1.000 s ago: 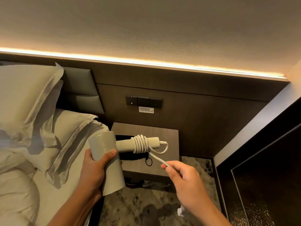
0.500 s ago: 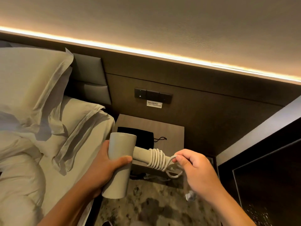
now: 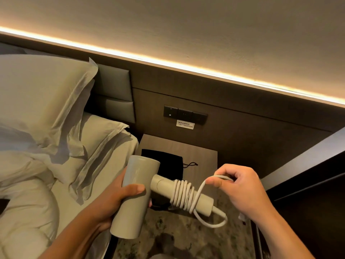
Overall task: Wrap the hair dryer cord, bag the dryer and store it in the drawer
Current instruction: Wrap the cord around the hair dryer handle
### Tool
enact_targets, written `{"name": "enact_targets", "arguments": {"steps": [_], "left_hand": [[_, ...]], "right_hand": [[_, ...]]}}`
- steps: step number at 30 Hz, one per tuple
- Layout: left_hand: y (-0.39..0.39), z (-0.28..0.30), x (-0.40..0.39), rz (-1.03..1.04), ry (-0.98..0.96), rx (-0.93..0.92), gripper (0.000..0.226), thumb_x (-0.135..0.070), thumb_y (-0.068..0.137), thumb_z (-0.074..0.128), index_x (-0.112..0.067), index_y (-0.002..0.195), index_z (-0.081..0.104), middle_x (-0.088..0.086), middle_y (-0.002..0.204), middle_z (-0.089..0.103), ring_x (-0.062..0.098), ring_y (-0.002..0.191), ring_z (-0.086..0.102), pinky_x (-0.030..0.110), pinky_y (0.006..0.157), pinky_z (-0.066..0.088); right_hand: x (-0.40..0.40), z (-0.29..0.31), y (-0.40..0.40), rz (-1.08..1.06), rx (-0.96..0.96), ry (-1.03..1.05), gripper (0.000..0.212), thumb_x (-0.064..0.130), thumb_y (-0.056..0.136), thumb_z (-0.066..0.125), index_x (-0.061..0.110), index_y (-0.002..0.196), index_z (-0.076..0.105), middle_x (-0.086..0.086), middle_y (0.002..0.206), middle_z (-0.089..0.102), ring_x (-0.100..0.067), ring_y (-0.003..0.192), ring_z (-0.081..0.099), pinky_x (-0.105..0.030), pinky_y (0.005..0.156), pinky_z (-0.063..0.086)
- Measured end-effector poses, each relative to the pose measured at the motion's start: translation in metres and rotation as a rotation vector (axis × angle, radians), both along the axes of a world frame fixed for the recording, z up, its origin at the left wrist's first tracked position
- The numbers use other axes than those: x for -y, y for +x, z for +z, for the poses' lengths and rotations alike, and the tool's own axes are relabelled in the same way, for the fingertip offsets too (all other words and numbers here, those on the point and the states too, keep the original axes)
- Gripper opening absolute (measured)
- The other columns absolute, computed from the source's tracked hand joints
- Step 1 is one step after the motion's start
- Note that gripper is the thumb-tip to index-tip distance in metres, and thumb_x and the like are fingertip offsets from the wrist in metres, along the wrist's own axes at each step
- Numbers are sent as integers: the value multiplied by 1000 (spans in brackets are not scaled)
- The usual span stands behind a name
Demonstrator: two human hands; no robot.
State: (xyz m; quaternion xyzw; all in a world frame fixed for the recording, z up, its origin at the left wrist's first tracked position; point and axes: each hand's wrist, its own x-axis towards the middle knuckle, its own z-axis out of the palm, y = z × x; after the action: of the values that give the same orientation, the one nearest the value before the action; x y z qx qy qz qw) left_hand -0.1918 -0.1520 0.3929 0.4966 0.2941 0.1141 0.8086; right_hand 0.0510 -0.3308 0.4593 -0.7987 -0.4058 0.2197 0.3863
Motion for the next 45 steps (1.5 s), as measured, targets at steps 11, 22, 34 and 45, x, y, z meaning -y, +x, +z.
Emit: {"name": "enact_targets", "arguments": {"steps": [11,22,34,45], "left_hand": [[-44,4,-39,-46,-269,130,91,-26,53,97,-17,132,55,28,92,67,38,74,68,46,64,60],[-88,-14,-80,10,-525,201,68,-29,56,95,5,110,72,29,90,65,35,75,66,44,69,59],[-105,-23,-95,288,-516,176,83,-30,53,90,-1,123,58,21,86,69,31,68,69,42,59,62],[-111,-31,-102,409,-491,146,51,-34,69,78,-4,109,66,17,81,73,28,65,72,42,58,63]], "right_hand": [[-58,7,-38,-3,-48,70,41,62,55,77,21,59,71,-12,59,63,-21,51,52,-29,47,45],[-106,-9,-90,133,-281,-30,36,33,92,61,5,76,76,-14,71,71,-22,63,60,-23,55,48],[-126,-49,-159,-4,-388,-209,32,25,104,41,36,99,71,11,56,50,-2,48,40,-17,46,33],[-133,-52,-184,54,-136,-283,28,31,104,41,39,129,53,8,70,56,-5,56,48,-22,54,38]]}}
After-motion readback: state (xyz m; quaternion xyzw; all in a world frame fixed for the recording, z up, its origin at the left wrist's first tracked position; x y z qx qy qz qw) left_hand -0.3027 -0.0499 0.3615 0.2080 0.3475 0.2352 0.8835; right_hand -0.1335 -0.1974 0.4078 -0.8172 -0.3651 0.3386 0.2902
